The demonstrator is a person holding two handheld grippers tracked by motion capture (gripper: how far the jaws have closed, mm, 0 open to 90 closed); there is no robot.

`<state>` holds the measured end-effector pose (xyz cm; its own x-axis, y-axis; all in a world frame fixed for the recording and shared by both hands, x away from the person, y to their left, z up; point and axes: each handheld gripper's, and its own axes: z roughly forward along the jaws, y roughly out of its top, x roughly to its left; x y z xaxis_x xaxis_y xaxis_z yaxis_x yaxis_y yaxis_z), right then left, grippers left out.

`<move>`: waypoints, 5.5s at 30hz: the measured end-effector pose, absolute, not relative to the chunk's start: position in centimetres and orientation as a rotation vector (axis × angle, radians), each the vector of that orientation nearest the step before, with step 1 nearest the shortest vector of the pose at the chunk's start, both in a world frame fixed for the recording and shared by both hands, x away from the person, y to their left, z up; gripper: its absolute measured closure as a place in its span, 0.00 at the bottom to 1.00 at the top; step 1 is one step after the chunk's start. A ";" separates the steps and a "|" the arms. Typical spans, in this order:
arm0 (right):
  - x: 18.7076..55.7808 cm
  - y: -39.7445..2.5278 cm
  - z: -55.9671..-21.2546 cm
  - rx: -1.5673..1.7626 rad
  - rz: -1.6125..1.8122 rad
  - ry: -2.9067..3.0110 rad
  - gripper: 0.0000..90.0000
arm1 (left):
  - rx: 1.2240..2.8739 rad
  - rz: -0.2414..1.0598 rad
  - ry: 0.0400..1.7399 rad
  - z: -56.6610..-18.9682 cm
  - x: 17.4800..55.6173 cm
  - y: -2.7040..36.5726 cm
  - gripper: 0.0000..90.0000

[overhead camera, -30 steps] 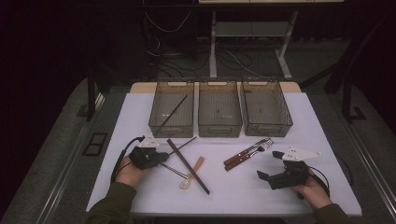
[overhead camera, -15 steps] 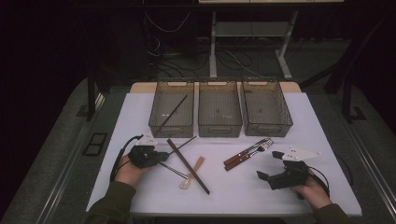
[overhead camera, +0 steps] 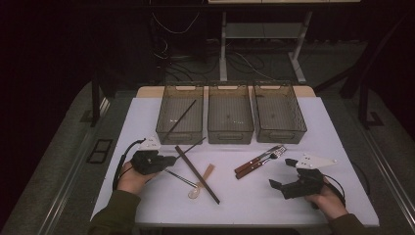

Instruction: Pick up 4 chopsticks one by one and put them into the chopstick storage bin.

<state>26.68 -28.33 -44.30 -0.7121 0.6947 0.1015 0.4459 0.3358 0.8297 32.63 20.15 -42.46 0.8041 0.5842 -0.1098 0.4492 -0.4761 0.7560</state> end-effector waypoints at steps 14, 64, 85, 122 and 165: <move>26.7 -28.3 -44.3 1.023 1.314 2.334 0.01 | 2.102 0.192 0.767 -41.2 32.5 20.3 0.94; 26.5 -28.5 -44.4 1.049 1.306 2.325 0.01 | 1.949 0.226 0.871 -36.7 36.7 20.7 0.94; 26.5 -28.5 -44.4 1.046 1.311 2.324 0.01 | 1.877 0.324 0.995 -35.3 41.4 20.3 0.94; 26.3 -28.5 -44.2 1.048 1.347 2.317 0.01 | 1.919 0.436 1.182 -38.3 47.9 17.5 0.94; 26.5 -28.4 -44.3 1.050 1.327 2.328 0.01 | 1.982 0.369 0.985 -36.4 43.1 18.0 0.32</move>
<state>26.52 -28.38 -44.32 -0.7038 0.7002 0.1201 0.4604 0.3207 0.8278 43.05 18.04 -36.44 0.6433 0.7580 -0.1074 0.5007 -0.3105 0.8080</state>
